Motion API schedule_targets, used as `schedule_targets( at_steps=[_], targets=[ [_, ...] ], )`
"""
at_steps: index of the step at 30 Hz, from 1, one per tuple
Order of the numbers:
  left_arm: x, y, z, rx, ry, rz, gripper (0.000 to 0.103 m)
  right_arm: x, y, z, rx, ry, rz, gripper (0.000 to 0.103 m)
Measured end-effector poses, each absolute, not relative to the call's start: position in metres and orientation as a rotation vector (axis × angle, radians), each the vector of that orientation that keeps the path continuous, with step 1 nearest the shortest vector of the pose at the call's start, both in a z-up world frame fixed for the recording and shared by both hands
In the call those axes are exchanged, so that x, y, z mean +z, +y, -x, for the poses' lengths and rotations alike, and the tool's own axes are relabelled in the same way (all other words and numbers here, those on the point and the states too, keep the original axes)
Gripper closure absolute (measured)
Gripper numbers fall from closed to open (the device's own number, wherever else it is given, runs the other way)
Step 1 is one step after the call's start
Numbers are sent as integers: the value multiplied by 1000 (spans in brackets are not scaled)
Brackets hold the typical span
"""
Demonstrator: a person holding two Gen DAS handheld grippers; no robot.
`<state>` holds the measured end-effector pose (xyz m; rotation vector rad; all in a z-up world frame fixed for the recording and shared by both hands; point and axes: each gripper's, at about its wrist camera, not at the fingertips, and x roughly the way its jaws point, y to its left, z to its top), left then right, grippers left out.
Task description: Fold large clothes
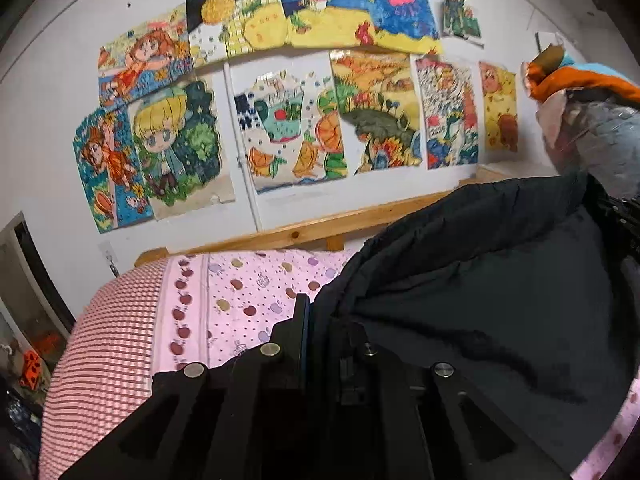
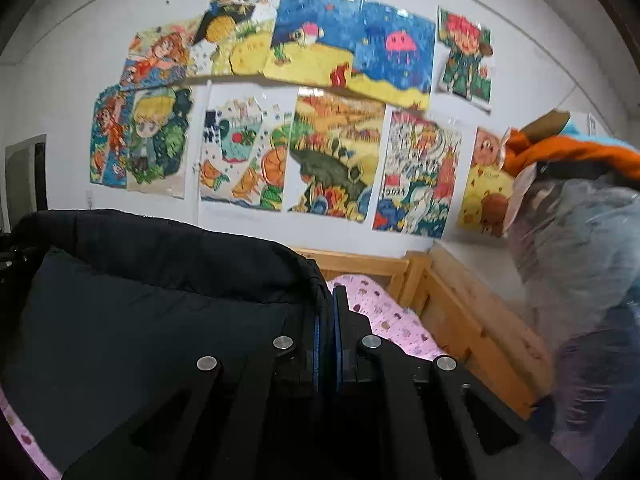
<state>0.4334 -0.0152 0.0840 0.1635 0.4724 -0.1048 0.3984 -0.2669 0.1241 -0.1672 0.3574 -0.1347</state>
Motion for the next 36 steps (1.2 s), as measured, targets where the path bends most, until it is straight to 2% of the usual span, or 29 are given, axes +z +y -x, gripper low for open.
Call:
schedule_targets(
  at_steps=[14,18,21,23,24,25,26,27,28,32,36],
  targets=[
    [10,-31,-509,-138,636,-169,93,12,-307,-495,-44,616,1,98],
    [6,-27,-513,-163,660,-131,88,-3,-309,-501,-38,630,-8,97],
    [6,-23,-512,-155,665,-120,80,-4,-311,-497,-26,625,-21,95],
    [8,-23,-509,-136,665,-125,71,-1,-311,-494,-20,621,-17,95],
    [9,-23,-507,-126,663,-128,67,0,-311,-492,-18,617,-12,92],
    [11,-23,-505,-120,656,-131,57,4,-312,-489,-17,611,-10,83],
    [13,-23,-502,-118,645,-131,41,9,-313,-485,-19,594,-9,75],
    [18,-22,-497,-115,621,-127,32,12,-313,-481,-22,582,-8,53],
    [23,-21,-492,-112,592,-119,20,16,-314,-478,-27,568,-6,35],
    [35,-15,-480,-112,565,-88,14,34,-312,-461,-28,516,13,31],
    [38,-11,-461,-171,536,-53,14,43,-308,-442,-4,496,19,18]
  ],
)
